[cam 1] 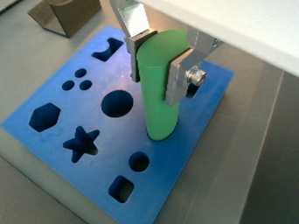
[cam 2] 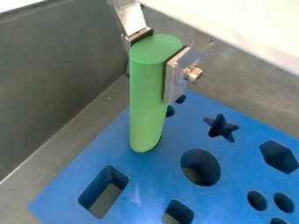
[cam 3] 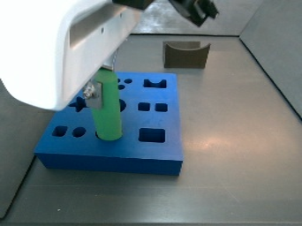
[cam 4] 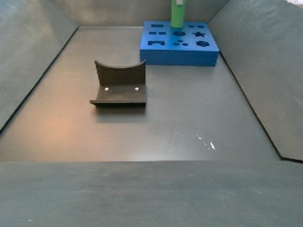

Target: Insert the oval object.

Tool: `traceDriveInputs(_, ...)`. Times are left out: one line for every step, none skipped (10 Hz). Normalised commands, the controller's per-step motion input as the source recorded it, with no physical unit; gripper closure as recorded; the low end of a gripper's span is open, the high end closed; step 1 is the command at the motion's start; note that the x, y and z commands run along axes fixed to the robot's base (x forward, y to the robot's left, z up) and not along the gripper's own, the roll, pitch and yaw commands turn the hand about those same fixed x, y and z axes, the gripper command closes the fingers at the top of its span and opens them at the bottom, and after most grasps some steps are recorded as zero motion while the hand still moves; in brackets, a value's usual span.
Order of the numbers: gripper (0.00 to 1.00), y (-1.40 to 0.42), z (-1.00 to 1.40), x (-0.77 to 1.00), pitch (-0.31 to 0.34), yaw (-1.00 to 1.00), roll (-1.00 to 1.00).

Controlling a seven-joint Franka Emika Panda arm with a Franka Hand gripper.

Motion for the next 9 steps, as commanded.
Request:
traceDriveInputs(1.00,0.00,-0.26,0.00,0.084,-0.18,0.00)
traceDriveInputs(1.00,0.00,-0.26,0.00,0.084,-0.17,0.00)
traceDriveInputs(1.00,0.00,-0.24,0.00,0.077,-0.16,0.00)
traceDriveInputs(1.00,0.00,-0.23,0.00,0.060,-0.11,0.00)
traceDriveInputs(1.00,0.00,-0.25,0.00,0.040,0.00,0.00)
traceDriveInputs(1.00,0.00,-0.24,0.00,0.033,0.00,0.01)
traceDriveInputs(1.00,0.00,-0.14,0.00,0.013,0.00,0.00)
traceDriveInputs(1.00,0.00,0.00,0.00,0.000,0.02,-0.01)
traceDriveInputs(1.00,0.00,0.00,0.00,0.000,0.00,0.00)
